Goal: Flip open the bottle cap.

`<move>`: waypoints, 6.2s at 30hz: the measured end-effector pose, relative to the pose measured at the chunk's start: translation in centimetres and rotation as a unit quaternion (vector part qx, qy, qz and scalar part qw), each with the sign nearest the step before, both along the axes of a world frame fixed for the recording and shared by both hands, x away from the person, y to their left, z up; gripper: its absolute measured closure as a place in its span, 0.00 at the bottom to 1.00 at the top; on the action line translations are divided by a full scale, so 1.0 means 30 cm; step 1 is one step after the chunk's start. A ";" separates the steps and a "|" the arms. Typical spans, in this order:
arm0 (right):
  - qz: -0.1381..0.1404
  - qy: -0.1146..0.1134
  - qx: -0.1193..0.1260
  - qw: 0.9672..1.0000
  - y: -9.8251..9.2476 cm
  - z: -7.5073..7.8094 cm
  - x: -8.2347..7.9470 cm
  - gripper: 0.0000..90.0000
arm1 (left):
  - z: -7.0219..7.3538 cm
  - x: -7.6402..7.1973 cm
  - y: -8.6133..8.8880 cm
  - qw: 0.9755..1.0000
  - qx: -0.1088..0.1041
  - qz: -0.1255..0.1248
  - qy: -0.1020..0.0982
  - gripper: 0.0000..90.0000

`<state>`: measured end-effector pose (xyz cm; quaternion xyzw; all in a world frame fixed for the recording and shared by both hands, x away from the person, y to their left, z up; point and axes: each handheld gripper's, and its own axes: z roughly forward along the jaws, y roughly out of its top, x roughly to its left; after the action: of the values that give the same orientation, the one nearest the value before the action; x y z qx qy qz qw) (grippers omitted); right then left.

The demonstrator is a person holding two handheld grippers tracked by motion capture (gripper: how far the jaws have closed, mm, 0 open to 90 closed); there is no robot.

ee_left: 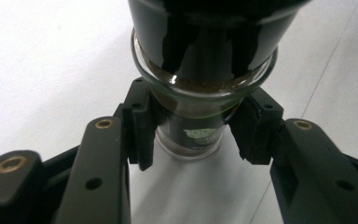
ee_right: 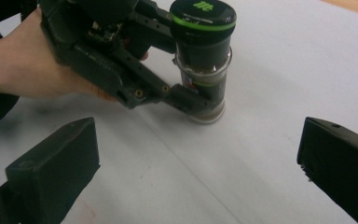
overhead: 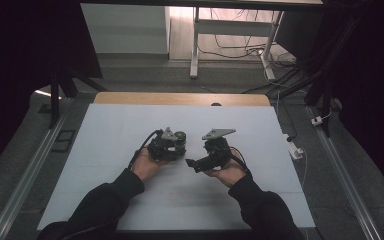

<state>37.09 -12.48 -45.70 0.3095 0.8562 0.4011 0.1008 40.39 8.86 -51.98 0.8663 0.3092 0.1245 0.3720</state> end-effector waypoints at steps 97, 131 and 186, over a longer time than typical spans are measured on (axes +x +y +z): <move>0.022 -0.012 0.042 0.999 0.107 0.055 0.212 1.00 | -0.007 -0.006 -0.001 1.000 0.002 0.000 -0.008 0.60; 0.027 -0.035 0.024 0.999 0.057 0.099 0.109 0.60 | 0.055 -0.039 0.049 1.000 0.008 -0.006 0.007 0.33; -0.024 -0.026 0.045 0.998 -0.288 0.075 -0.240 0.00 | 0.193 -0.480 0.435 0.995 -0.076 0.031 0.050 0.00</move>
<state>29.87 -21.12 -43.44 0.3237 0.8265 0.4450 0.1185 26.00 21.89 -46.18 0.8306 0.3627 0.0683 0.4170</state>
